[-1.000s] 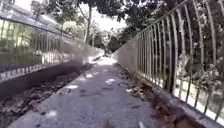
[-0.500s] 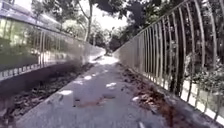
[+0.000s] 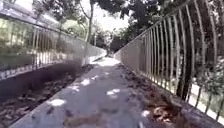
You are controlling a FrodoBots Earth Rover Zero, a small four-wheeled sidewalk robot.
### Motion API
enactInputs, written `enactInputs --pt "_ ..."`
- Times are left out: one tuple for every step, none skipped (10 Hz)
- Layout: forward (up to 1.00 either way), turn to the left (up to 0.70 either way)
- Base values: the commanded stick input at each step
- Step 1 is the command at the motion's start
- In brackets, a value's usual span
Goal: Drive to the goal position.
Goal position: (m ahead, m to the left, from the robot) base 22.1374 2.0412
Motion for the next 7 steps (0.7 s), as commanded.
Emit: enactInputs --pt "0.70 0.00" --pt "0.70 0.00" --pt "0.70 0.00" --pt "0.70 0.00" --pt "0.70 0.00" --pt "0.70 0.00" --pt "0.70 0.00"
